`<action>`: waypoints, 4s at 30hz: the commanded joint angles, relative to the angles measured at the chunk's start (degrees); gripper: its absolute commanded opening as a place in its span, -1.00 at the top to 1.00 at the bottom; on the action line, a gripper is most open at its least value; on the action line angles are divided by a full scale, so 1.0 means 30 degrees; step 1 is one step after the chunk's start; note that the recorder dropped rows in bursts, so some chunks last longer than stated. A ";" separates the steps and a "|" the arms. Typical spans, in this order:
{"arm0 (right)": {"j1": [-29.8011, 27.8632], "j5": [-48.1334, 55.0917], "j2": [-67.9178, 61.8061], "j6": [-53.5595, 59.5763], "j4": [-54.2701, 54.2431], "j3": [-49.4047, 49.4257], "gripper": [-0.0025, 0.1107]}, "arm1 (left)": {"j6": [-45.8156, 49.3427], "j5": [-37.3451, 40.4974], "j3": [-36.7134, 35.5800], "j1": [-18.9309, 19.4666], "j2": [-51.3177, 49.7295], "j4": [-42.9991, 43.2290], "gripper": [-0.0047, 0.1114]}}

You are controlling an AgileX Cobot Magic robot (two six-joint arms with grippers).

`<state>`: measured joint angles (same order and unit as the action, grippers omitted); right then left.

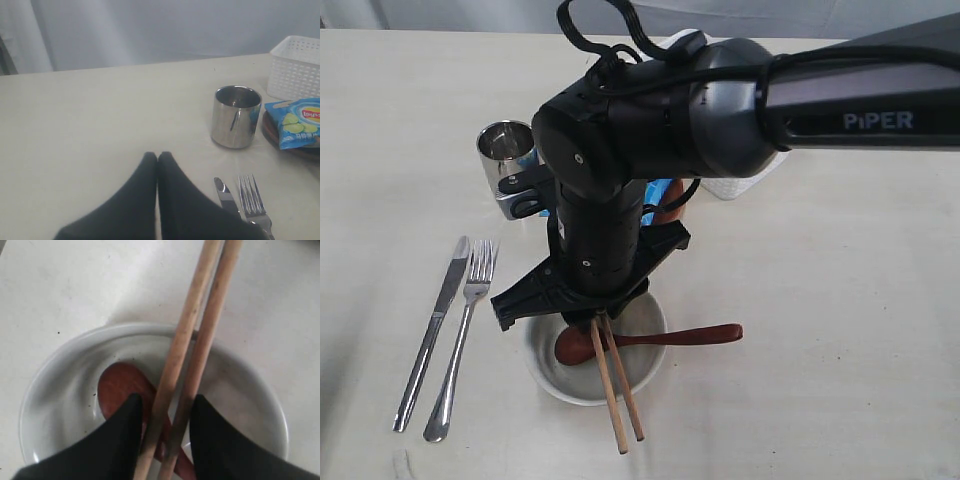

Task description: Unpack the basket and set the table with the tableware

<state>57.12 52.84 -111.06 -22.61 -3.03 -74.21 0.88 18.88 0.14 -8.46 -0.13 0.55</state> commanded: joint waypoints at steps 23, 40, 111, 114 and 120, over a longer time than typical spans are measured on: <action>-0.0001 0.0308 0.0216 0.0313 0.0821 -0.0105 -0.13 | -0.0007 -0.0160 -0.0047 -0.0111 0.0044 -0.0045 0.92; -0.0001 0.0574 0.5602 0.0309 0.2127 -0.0105 0.42 | -0.0007 -0.0160 -0.0047 -0.0111 0.0044 -0.0045 0.92; -1.2701 -1.3297 3.7020 0.8471 0.3431 1.2752 0.96 | -0.0007 -0.0160 -0.0047 -0.0111 0.0044 -0.0045 0.92; -1.4236 -1.3514 3.7020 0.8642 0.2864 1.4530 0.96 | -0.0007 -0.0160 -0.0047 -0.0111 0.0044 -0.0045 0.92; -1.6673 -1.3514 3.7020 0.8780 0.1411 1.7888 0.96 | -0.0007 -0.0160 -0.0047 -0.0111 0.0044 -0.0045 0.92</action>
<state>9.46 12.65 -0.27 2.97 2.99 -24.66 0.88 18.88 0.14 -8.46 -0.13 0.55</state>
